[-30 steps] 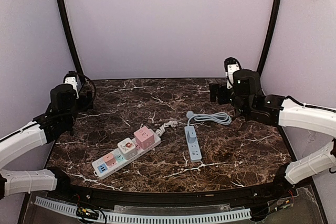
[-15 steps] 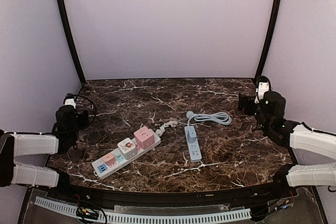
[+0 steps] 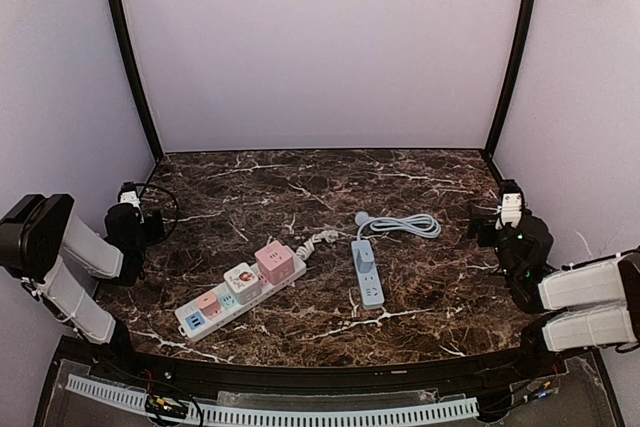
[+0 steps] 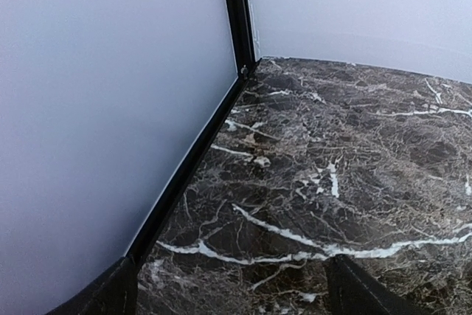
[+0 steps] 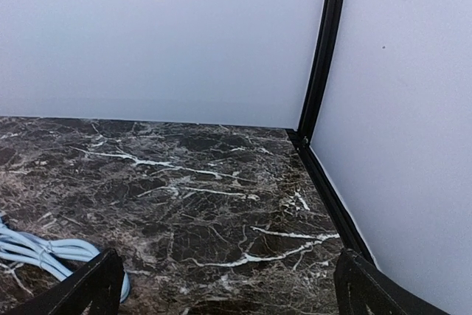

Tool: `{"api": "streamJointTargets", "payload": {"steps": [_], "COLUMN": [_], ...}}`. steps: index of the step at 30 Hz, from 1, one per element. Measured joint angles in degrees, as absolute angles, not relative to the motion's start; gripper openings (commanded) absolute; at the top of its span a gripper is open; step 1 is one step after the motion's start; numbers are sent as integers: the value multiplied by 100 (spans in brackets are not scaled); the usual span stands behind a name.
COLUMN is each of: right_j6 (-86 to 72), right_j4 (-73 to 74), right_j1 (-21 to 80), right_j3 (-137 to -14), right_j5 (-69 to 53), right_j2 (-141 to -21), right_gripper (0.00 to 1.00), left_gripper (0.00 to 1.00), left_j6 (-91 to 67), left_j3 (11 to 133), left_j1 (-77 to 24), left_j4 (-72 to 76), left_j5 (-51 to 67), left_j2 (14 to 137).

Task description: Insert the plug

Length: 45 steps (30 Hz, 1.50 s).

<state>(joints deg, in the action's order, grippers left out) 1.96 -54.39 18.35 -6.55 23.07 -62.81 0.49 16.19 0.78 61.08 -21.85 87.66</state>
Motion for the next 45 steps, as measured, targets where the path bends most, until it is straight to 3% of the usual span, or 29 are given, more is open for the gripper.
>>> {"api": "streamJointTargets", "payload": {"steps": [6,8,12,25,45], "right_j6": [445,449,447,259,-165], "right_j4": [-6573,-6965,-7590,-8012,-7673], "right_j1": [1481,1352,1079,508,489], "right_j3": [-342,-342,-355,-731,-1135], "right_j5": [1844,1621,1243,285,1120], "right_j2": [-7109,-7269,-7629,-8764,-8814], "right_gripper": [99,99,99,99,99], "left_gripper": [89,97,99,99,99], "left_j6": [21,19,-1,276,342], "left_j3": [1695,1712,1715,1890,1894], "left_j1": [176,174,174,172,172], "left_j4": [6272,6335,6412,6316,6313], "left_j5": [-1785,-1732,-1728,-980,-836], "left_j2": [8989,8989,8989,8991,8991]}}
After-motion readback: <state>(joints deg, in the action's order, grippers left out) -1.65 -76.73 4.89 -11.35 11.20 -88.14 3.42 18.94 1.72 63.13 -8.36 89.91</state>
